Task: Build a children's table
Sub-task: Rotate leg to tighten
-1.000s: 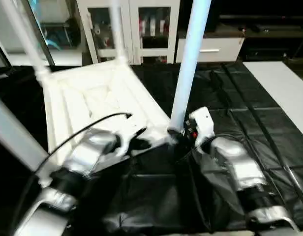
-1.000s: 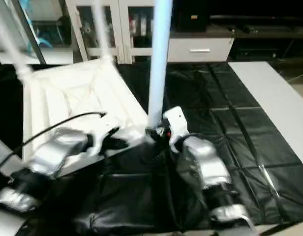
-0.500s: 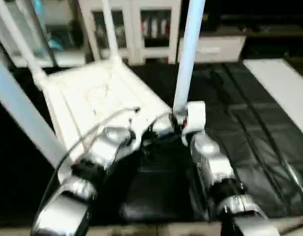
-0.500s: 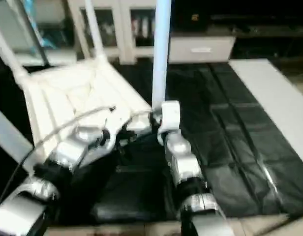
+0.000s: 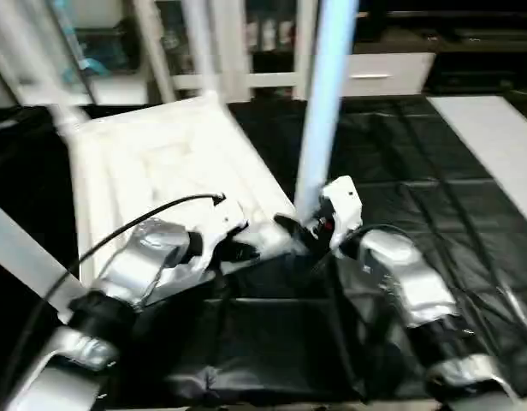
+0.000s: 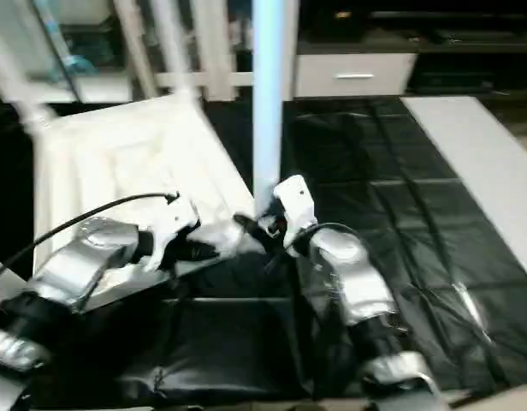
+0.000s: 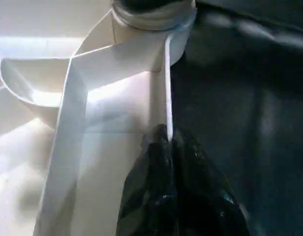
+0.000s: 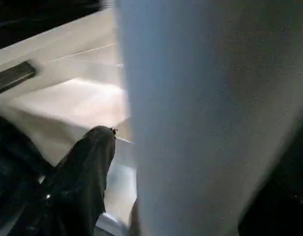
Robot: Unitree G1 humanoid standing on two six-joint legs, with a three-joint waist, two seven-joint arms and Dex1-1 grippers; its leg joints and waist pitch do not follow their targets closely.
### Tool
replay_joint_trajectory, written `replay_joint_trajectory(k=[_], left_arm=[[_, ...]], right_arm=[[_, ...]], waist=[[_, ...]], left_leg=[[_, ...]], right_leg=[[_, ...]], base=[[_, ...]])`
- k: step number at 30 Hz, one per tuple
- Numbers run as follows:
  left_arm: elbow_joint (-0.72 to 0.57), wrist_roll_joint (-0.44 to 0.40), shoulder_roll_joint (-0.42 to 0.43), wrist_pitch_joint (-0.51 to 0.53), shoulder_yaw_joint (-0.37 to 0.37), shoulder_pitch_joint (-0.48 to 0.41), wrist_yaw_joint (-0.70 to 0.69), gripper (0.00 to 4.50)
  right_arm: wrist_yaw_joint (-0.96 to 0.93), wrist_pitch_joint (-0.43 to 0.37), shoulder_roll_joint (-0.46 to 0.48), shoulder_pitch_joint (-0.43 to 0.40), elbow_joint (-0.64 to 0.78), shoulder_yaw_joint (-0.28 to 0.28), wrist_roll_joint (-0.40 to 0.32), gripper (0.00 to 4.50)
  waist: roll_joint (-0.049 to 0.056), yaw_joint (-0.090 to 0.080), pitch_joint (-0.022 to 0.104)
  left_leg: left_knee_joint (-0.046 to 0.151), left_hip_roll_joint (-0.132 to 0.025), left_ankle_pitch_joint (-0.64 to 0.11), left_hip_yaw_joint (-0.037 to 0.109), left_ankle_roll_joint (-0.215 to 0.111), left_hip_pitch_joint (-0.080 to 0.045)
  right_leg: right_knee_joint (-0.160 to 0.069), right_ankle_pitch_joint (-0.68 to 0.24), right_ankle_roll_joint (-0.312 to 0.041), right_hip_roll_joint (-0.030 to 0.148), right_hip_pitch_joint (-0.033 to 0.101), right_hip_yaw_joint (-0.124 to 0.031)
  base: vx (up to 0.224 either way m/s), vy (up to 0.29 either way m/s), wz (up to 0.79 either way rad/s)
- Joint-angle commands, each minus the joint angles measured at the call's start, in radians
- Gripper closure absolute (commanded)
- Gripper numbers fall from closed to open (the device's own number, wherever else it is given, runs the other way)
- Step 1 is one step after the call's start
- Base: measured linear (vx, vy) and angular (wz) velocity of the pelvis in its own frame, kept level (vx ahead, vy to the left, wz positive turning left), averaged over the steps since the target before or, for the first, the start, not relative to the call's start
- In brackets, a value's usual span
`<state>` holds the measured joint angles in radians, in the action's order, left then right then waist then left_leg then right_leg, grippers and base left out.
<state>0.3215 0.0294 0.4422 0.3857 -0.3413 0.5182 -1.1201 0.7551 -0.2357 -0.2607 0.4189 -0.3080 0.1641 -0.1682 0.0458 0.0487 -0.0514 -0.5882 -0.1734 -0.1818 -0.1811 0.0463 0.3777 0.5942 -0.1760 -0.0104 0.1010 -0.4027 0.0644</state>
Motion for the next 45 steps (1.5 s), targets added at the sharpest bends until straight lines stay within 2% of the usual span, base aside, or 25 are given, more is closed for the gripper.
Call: replay_joint_trajectory(k=[1,2,3,5,7,9,11,12,16,17,18,19,25,29,30,32,33,34,35,36,38,40,41,43,45], left_arm=[[-0.047,0.016,0.028,0.023,-0.062,-0.023,-0.107,4.50],[-0.055,0.017,0.034,0.026,-0.062,-0.025,-0.116,4.50],[-0.060,0.018,0.038,0.030,-0.062,-0.026,-0.122,4.50],[-0.070,0.020,0.047,0.037,-0.063,-0.028,-0.135,4.50],[-0.079,0.021,0.054,0.044,-0.064,-0.028,-0.145,4.50],[-0.089,0.026,0.062,0.048,-0.065,-0.028,-0.146,4.50],[-0.094,0.028,0.065,0.052,-0.066,-0.028,-0.147,4.50],[-0.096,0.029,0.064,0.057,-0.067,-0.027,-0.145,4.50],[-0.101,0.026,0.064,0.064,-0.067,-0.027,-0.148,4.50],[-0.102,0.026,0.064,0.064,-0.067,-0.028,-0.148,4.50],[-0.103,0.025,0.064,0.065,-0.067,-0.028,-0.149,4.50],[-0.104,0.024,0.066,0.066,-0.068,-0.029,-0.147,4.50],[-0.104,0.019,0.075,0.065,-0.076,-0.029,-0.148,4.50],[-0.105,0.014,0.071,0.067,-0.076,-0.031,-0.142,4.50],[-0.097,0.012,0.063,0.068,-0.070,-0.029,-0.123,4.50],[-0.073,0.003,0.037,0.070,-0.055,-0.022,-0.070,4.50],[-0.068,0.001,0.032,0.070,-0.052,-0.020,-0.058,4.50],[-0.038,-0.010,0.002,0.071,-0.039,-0.008,-0.001,4.50],[-0.038,-0.010,0.002,0.071,-0.039,-0.008,-0.001,4.50],[-0.010,-0.020,-0.027,0.075,-0.027,0.002,0.054,4.50],[0.059,-0.036,-0.101,0.107,0.006,0.034,0.189,4.50],[0.119,-0.048,-0.157,0.120,0.030,0.064,0.291,4.50],[0.148,-0.053,-0.180,0.114,0.039,0.079,0.333,4.50],[0.191,-0.060,-0.214,0.096,0.053,0.102,0.389,4.50],[0.220,-0.068,-0.235,0.077,0.056,0.117,0.418,4.50]], right_arm=[[0.138,-0.056,-0.076,-0.040,0.081,0.037,-0.032,1.01],[0.162,-0.065,-0.096,-0.048,0.097,0.047,-0.039,1.01],[0.182,-0.075,-0.111,-0.054,0.108,0.055,-0.044,1.01],[0.208,-0.076,-0.132,-0.062,0.114,0.062,-0.038,1.01],[0.218,-0.072,-0.143,-0.063,0.104,0.061,-0.032,1.01],[0.228,-0.081,-0.147,-0.063,0.103,0.059,-0.034,1.01],[0.229,-0.090,-0.145,-0.060,0.100,0.055,-0.039,1.01],[0.227,-0.099,-0.144,-0.058,0.100,0.052,-0.047,1.16],[0.238,-0.108,-0.145,-0.057,0.099,0.056,-0.054,1.40],[0.239,-0.108,-0.146,-0.057,0.098,0.058,-0.053,1.67],[0.242,-0.106,-0.147,-0.058,0.097,0.060,-0.051,1.73],[0.249,-0.105,-0.150,-0.060,0.097,0.065,-0.046,1.75],[0.266,-0.094,-0.163,-0.070,0.094,0.090,-0.018,1.83],[0.233,-0.100,-0.143,-0.070,0.079,0.083,-0.019,1.84],[0.187,-0.104,-0.119,-0.064,0.062,0.067,-0.016,1.84],[0.096,-0.107,-0.070,-0.052,0.028,0.038,-0.013,1.84],[0.081,-0.107,-0.061,-0.050,0.023,0.033,-0.012,1.84],[-0.008,-0.106,-0.015,-0.040,-0.006,0.010,-0.003,1.84],[-0.009,-0.106,-0.014,-0.040,-0.006,0.009,-0.003,1.85],[-0.088,-0.102,0.023,-0.030,-0.032,-0.009,0.009,1.85],[-0.290,-0.090,0.119,-0.009,-0.095,-0.059,0.032,1.85],[-0.436,-0.081,0.202,0.010,-0.149,-0.100,0.034,1.85],[-0.491,-0.075,0.238,0.023,-0.177,-0.111,0.034,1.85],[-0.552,-0.057,0.288,0.046,-0.221,-0.120,0.034,1.85],[-0.591,-0.035,0.327,0.068,-0.258,-0.118,0.040,1.85]], waist=[[0.004,-0.002,0.073],[0.004,0.001,0.075],[0.002,0.004,0.074],[0.002,0.005,0.072],[-0.001,0.003,0.066],[-0.001,0.003,0.063],[-0.002,0.002,0.062],[-0.001,0.001,0.062],[-0.002,0.000,0.067],[-0.002,0.000,0.068],[-0.002,0.000,0.069],[0.002,0.001,0.069],[0.000,0.001,0.070],[0.000,0.001,0.070],[-0.002,0.000,0.070],[0.001,-0.003,0.068],[0.000,-0.005,0.064],[-0.001,-0.011,0.062],[0.000,-0.016,0.060],[-0.004,-0.022,0.057],[-0.006,-0.030,0.054],[-0.003,-0.035,0.054],[-0.005,-0.037,0.053],[-0.003,-0.043,0.051],[-0.001,-0.047,0.051]], left_leg=[[0.065,-0.049,-0.162,0.009,-0.081,-0.025],[0.064,-0.049,-0.147,0.009,-0.087,-0.025],[0.061,-0.048,-0.128,0.009,-0.098,-0.019],[0.063,-0.049,-0.142,0.009,-0.098,-0.015],[0.069,-0.050,-0.215,0.011,-0.067,-0.017],[0.072,-0.050,-0.262,0.012,-0.041,-0.020],[0.073,-0.050,-0.281,0.013,-0.027,-0.022],[0.075,-0.050,-0.284,0.014,-0.022,-0.021],[0.073,-0.049,-0.248,0.016,-0.026,-0.016],[0.072,-0.049,-0.236,0.015,-0.030,-0.015],[0.070,-0.048,-0.217,0.015,-0.037,-0.014],[0.069,-0.048,-0.208,0.015,-0.042,-0.014],[0.067,-0.048,-0.203,0.014,-0.049,-0.014],[0.066,-0.047,-0.204,0.014,-0.048,-0.015],[0.066,-0.047,-0.203,0.014,-0.048,-0.015],[0.068,-0.047,-0.215,0.014,-0.044,-0.013],[0.070,-0.046,-0.246,0.014,-0.027,-0.015],[0.074,-0.045,-0.286,0.018,-0.010,-0.016],[0.076,-0.044,-0.307,0.018,-0.003,-0.016],[0.077,-0.044,-0.350,0.018,0.013,-0.020],[0.079,-0.040,-0.384,0.025,0.034,-0.020],[0.077,-0.037,-0.419,0.029,0.050,-0.030],[0.077,-0.035,-0.428,0.031,0.051,-0.030],[0.076,-0.033,-0.466,0.032,0.040,-0.036],[0.077,-0.032,-0.491,0.035,0.038,-0.039]], right_leg=[[-0.045,-0.008,-0.263,0.033,0.043,-0.041],[-0.043,0.010,-0.267,0.034,0.045,-0.040],[-0.041,0.026,-0.272,0.035,0.048,-0.040],[-0.044,-0.013,-0.274,0.039,0.049,-0.038],[-0.056,-0.137,-0.257,0.043,0.048,-0.040],[-0.064,-0.216,-0.240,0.044,0.044,-0.042],[-0.067,-0.247,-0.226,0.043,0.042,-0.043],[-0.067,-0.253,-0.220,0.042,0.042,-0.042],[-0.062,-0.203,-0.220,0.041,0.046,-0.041],[-0.060,-0.187,-0.223,0.041,0.047,-0.041],[-0.057,-0.161,-0.230,0.041,0.048,-0.041],[-0.055,-0.144,-0.236,0.040,0.048,-0.040],[-0.054,-0.135,-0.245,0.041,0.050,-0.039],[-0.055,-0.142,-0.244,0.041,0.051,-0.039],[-0.055,-0.146,-0.243,0.041,0.051,-0.039],[-0.057,-0.167,-0.242,0.042,0.048,-0.039],[-0.063,-0.215,-0.233,0.041,0.045,-0.038],[-0.068,-0.278,-0.217,0.042,0.046,-0.037],[-0.070,-0.309,-0.207,0.042,0.043,-0.037],[-0.078,-0.372,-0.189,0.043,0.038,-0.037],[-0.086,-0.460,-0.154,0.044,0.039,-0.032],[-0.100,-0.549,-0.113,0.048,0.027,-0.030],[-0.104,-0.565,-0.102,0.047,0.027,-0.027],[-0.117,-0.598,-0.082,0.045,0.018,-0.023],[-0.121,-0.608,-0.070,0.043,0.017,-0.018]], base=[[0.000,0.000,0.00],[0.000,0.000,0.00],[0.000,0.000,0.00],[0.000,0.000,0.00],[0.000,0.000,0.00],[0.000,0.000,0.00],[0.000,0.000,0.00],[0.000,0.000,0.00],[0.000,0.000,0.00],[0.000,0.000,0.00],[0.000,0.000,0.00],[0.000,0.000,0.00],[0.000,0.000,0.00],[0.000,0.000,0.00],[0.000,0.000,0.00],[0.000,0.000,0.00],[0.000,0.000,0.00],[0.000,0.000,0.00],[0.000,0.000,0.00],[0.000,0.000,0.00],[0.000,0.000,0.00],[-0.027,0.003,-0.04],[0.000,0.000,0.00],[0.000,0.000,0.00],[0.000,0.000,0.00]])
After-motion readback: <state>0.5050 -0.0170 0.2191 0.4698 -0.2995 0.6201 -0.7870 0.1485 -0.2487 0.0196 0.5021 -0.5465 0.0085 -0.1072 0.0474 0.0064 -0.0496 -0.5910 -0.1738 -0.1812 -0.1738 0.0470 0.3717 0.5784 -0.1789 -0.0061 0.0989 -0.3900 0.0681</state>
